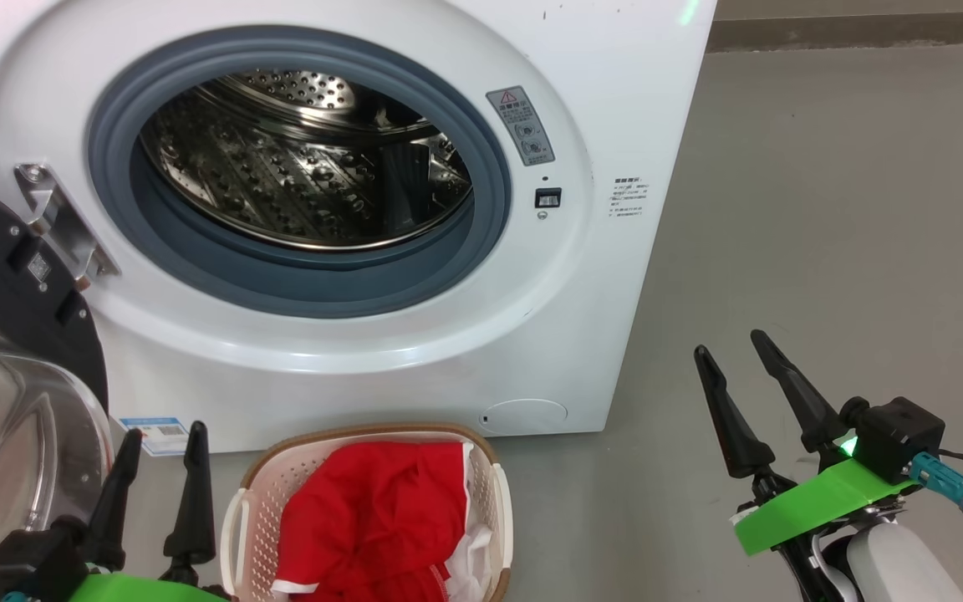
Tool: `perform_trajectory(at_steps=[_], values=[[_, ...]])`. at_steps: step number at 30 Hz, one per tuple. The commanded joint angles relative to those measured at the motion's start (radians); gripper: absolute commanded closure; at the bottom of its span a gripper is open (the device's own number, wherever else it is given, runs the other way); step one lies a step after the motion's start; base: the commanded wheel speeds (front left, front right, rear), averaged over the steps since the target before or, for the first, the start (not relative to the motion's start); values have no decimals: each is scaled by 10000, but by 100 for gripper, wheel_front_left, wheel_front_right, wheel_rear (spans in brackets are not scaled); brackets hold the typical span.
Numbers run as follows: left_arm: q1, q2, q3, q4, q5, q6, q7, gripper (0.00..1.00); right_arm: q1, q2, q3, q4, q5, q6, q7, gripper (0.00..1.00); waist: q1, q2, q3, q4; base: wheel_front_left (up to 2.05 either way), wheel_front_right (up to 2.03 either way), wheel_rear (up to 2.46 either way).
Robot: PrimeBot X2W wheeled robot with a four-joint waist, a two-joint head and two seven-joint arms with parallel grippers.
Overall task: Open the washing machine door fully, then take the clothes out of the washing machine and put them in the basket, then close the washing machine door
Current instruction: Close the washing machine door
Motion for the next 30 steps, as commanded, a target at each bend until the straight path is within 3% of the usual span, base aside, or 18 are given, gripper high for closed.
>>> perform_trajectory(at_steps=[1, 20, 30], values=[[-186, 170, 440, -169, 120, -81, -122, 0, 25, -66, 208, -218, 187, 16, -48, 0, 0, 0, 1, -2, 0, 0, 0], [-194, 105, 478, -168, 134, -155, -122, 0, 60, -43, 168, -277, 184, 16, -48, 0, 0, 0, 17, -5, -2, 2, 0], [-207, 106, 460, -185, 117, -239, -122, 0, 39, -10, 138, -268, 177, 16, -48, 0, 0, 0, 64, 14, -97, 97, 0]])
